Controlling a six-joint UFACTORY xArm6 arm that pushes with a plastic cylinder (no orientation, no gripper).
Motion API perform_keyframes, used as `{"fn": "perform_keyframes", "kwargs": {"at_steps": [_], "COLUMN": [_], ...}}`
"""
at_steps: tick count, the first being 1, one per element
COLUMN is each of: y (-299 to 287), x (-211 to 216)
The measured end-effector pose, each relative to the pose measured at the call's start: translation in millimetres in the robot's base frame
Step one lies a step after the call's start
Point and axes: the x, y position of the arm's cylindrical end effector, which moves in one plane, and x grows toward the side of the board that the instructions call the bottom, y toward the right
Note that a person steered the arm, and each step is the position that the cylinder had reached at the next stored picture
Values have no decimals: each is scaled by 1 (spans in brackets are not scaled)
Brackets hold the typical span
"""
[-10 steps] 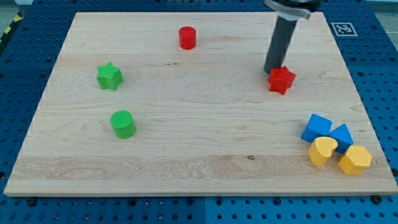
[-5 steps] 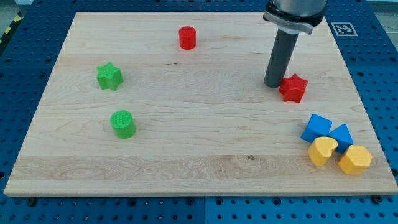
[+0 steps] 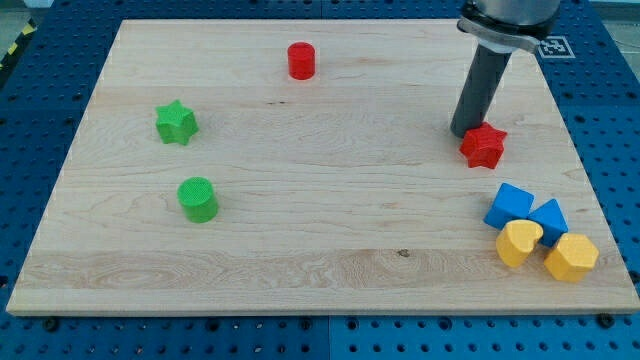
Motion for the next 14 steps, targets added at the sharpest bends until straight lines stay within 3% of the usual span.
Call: {"fn": "perform_keyframes", "kwargs": {"at_steps": [4,6,8,10,12,14], "y": [49,45,29,24,-2,-124], "x": [48,33,51,9,-68,-159]}}
